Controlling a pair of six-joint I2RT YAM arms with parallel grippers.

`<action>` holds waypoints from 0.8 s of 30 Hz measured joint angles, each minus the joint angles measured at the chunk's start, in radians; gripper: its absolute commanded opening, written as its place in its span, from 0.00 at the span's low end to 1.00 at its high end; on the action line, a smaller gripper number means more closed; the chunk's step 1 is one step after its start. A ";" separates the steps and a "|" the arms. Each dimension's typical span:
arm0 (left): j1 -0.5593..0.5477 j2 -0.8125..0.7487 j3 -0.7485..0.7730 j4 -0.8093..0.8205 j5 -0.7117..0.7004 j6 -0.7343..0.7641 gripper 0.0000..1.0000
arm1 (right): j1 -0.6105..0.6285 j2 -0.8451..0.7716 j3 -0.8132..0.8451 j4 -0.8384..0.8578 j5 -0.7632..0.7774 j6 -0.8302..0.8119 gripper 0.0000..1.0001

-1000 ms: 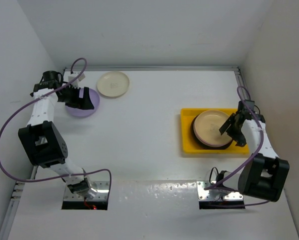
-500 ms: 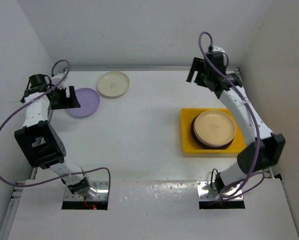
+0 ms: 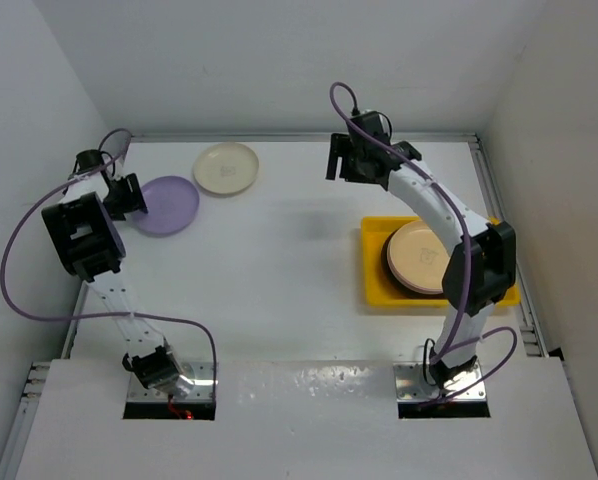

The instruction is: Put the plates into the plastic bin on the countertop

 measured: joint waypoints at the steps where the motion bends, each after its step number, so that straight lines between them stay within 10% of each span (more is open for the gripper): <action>1: -0.006 0.006 0.016 0.016 -0.015 -0.005 0.51 | 0.002 -0.010 -0.008 0.000 0.007 0.000 0.73; 7: -0.014 0.022 0.011 0.049 0.019 0.027 0.00 | 0.008 -0.068 -0.038 -0.025 0.027 -0.006 0.64; 17: -0.024 -0.118 -0.068 -0.167 0.295 0.283 0.00 | 0.187 0.023 0.138 -0.080 0.052 -0.188 0.64; 24: -0.204 -0.440 -0.100 -0.290 0.370 0.433 0.00 | 0.290 0.095 0.153 0.009 -0.128 -0.205 0.82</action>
